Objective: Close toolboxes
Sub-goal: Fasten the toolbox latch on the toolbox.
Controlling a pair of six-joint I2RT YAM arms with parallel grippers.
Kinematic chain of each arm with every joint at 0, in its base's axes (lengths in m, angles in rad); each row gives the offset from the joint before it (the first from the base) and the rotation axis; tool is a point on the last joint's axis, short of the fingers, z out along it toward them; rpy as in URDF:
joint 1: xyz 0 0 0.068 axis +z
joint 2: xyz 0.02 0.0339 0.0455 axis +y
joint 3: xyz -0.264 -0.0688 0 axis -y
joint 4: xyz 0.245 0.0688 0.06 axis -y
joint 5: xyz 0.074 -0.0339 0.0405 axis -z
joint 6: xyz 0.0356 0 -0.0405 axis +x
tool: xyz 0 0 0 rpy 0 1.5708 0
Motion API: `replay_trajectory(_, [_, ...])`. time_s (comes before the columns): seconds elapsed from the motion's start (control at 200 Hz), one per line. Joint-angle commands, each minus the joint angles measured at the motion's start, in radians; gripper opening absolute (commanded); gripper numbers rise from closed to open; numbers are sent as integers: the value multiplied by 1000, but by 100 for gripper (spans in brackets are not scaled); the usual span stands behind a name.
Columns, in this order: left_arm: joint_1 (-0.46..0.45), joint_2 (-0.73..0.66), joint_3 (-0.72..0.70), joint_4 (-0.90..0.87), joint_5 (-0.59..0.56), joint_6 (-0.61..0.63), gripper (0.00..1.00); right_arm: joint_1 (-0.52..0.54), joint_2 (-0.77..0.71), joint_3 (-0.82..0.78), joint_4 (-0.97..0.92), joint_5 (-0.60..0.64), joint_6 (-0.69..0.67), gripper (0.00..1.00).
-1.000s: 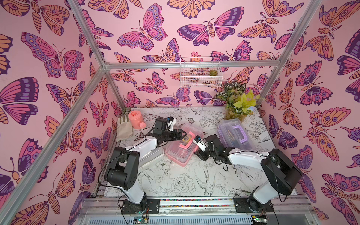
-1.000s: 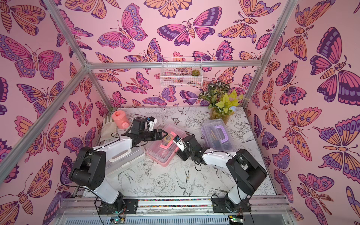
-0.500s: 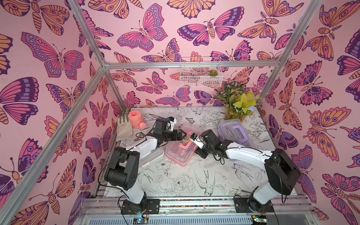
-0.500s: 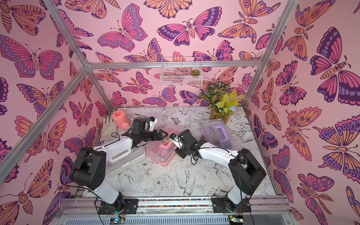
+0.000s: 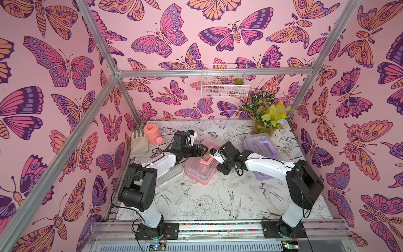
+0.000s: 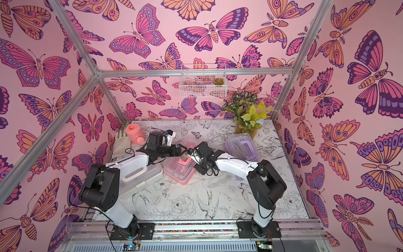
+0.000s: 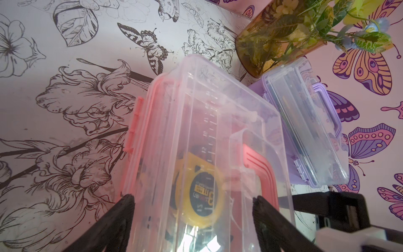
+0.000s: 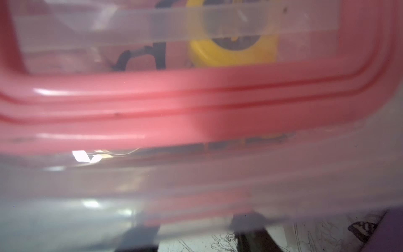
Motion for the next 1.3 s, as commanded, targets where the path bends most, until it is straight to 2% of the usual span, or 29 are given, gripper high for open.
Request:
replay_trajectory(0.0, [-23,39,-11,-82,56,-4,86,9,34,30,10,-14,-17,33])
replay_trajectory(0.431, [-24,18,-18,-82,48,-9,86,13,55,45,50,-27,-1,33])
replay_trajectory(0.481, [-23,14,-19,-82,42,-12,87,13,53,43,46,-19,3,38])
replay_trajectory(0.606, [-20,1,-12,-82,22,-28,90,12,19,14,45,-4,20,65])
replay_trajectory(0.726, [-16,-15,1,-82,4,-40,92,11,-40,-34,44,3,53,76])
replay_trajectory(0.846, [-13,-25,7,-84,-5,-45,92,1,-113,-99,51,-17,103,78])
replay_trajectory(1.041, [-13,-28,0,-91,-10,-55,92,-60,-250,-186,64,-78,310,77])
replay_trajectory(1.292, [-15,-19,-7,-91,-9,-70,89,-83,-318,-233,112,-53,661,70])
